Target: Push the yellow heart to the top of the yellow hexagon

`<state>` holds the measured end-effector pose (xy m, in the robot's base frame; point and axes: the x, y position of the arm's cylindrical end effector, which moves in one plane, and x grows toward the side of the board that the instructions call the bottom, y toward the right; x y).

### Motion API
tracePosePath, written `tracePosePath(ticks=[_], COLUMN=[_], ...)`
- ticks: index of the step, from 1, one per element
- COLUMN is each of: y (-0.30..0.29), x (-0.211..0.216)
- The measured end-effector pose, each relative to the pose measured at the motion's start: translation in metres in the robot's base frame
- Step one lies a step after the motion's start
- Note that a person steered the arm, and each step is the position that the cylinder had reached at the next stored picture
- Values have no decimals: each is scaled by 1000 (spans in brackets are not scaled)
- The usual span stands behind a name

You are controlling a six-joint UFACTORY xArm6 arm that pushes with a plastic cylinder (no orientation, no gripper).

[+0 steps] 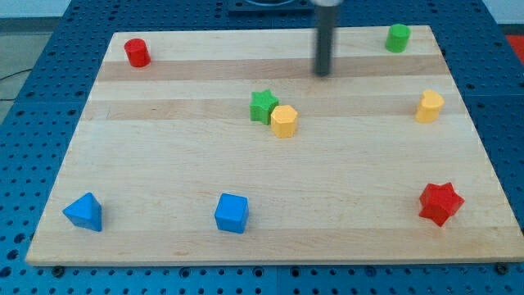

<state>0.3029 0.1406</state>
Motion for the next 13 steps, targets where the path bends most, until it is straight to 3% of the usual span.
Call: tracePosePath(ticks=[1,3,4,5,6,8,9,11,12,13], y=[82,122,107,25,40,-29,-61,-57,-115,-22], x=[48,78,101,113,121,149,130,92,94,55])
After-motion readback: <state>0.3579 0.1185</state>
